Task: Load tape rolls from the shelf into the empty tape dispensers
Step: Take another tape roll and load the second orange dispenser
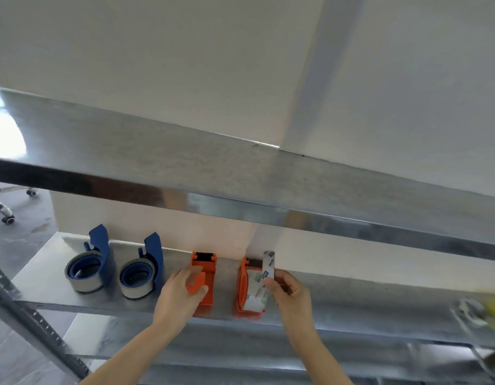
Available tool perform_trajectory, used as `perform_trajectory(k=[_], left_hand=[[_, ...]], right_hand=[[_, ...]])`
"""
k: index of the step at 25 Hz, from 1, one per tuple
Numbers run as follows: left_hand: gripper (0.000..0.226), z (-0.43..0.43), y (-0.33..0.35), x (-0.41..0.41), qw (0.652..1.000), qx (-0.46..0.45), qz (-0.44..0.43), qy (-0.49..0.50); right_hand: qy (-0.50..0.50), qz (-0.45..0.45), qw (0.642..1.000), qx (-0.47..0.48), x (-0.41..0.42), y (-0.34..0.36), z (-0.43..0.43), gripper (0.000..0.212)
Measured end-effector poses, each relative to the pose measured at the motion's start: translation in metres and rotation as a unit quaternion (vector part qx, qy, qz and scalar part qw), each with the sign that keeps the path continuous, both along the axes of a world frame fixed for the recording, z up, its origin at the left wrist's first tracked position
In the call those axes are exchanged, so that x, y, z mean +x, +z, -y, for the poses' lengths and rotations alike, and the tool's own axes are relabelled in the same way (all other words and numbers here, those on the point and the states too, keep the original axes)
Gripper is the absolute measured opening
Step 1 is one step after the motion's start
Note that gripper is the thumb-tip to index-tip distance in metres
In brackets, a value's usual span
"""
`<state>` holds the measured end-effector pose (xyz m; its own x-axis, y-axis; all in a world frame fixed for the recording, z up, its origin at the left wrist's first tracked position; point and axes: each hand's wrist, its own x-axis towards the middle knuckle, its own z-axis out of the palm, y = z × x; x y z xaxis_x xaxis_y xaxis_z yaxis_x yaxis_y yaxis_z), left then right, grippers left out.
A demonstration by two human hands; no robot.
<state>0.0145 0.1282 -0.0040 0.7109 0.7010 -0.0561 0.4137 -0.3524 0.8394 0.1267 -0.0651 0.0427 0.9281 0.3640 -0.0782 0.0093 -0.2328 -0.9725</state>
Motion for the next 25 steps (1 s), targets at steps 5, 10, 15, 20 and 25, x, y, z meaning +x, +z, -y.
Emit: perform_trajectory(k=[5,10,15,20,25], left_hand=[[0.035,0.066,0.037,0.053,0.99,-0.005,0.029,-0.14],[0.032,0.175,0.044,0.113,0.967,0.006,0.031,-0.251],[0.036,0.298,0.051,0.161,0.94,0.024,0.016,-0.339],[0.037,0.43,0.053,0.191,0.928,0.042,0.0,-0.369],[0.038,0.548,0.049,0.211,0.918,0.028,-0.021,-0.396]], right_hand=[[-0.046,0.046,0.997,-0.048,0.016,0.017,0.084,0.011],[-0.121,0.072,0.983,-0.115,0.034,0.028,0.2,0.013],[-0.126,0.152,0.938,-0.285,0.053,0.04,0.336,0.02],[-0.134,0.164,0.91,-0.355,0.07,0.051,0.471,0.018],[-0.148,0.157,0.887,-0.408,0.087,0.053,0.58,0.031]])
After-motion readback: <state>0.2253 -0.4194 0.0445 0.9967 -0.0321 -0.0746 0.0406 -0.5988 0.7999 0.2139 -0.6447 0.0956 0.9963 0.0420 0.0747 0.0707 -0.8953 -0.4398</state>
